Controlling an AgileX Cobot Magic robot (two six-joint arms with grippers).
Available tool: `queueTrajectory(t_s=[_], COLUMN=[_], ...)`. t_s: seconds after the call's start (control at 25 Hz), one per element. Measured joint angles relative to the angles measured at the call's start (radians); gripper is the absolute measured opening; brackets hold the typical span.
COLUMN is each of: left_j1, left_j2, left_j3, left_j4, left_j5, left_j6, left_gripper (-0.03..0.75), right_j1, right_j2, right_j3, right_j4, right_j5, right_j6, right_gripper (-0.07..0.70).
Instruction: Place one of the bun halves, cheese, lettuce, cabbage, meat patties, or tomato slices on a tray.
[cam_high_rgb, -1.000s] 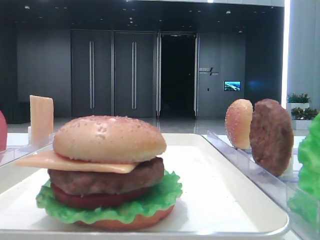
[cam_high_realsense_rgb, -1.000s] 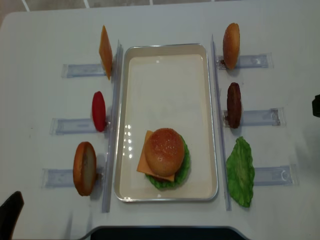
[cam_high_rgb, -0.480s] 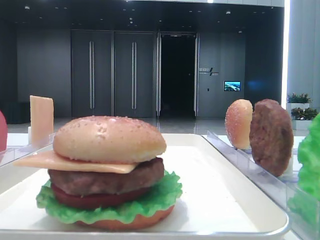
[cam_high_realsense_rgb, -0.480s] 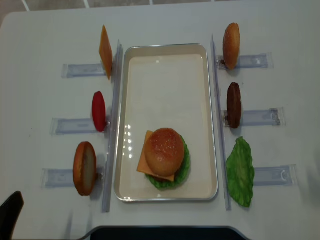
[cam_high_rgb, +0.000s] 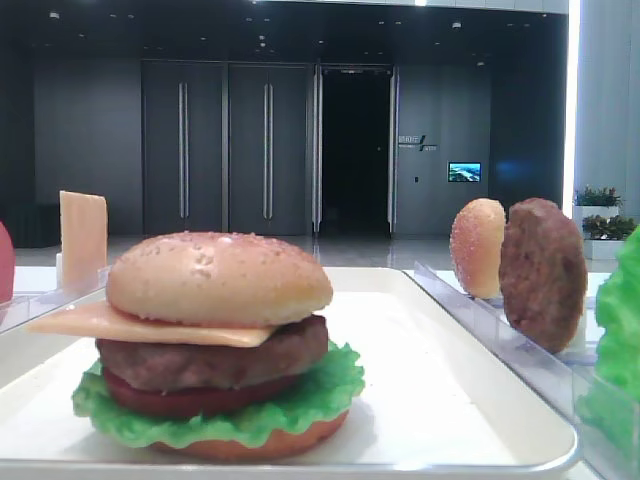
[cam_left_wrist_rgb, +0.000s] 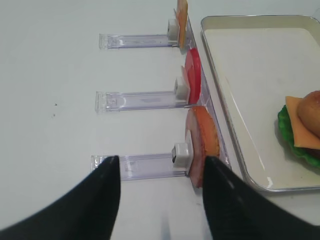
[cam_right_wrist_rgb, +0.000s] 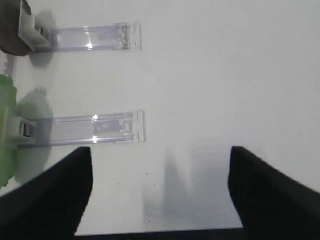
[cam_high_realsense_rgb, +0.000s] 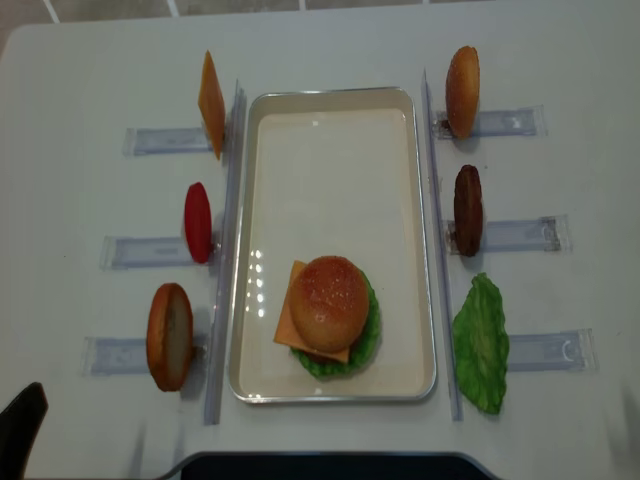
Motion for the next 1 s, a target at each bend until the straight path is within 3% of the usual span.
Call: queueTrajectory(t_s=[0.56, 1.0], left_j1=[0.000, 0.000], left_j2=[0.000, 0.000], left_j3=[0.000, 0.000], left_j4=[0.000, 0.000], left_j5=[0.000, 0.000], left_j6=[0.000, 0.000], left_gripper=[0.409, 0.409], right_j1=[0.000, 0.000], right_j2=[-0.365, -0.377], right_j3=[0.024, 0.024], right_j4=[-0.005, -0.012], right_j5=[0.009, 0.010], right_j6=[0.000, 0.000], right_gripper=[0.559, 0.557])
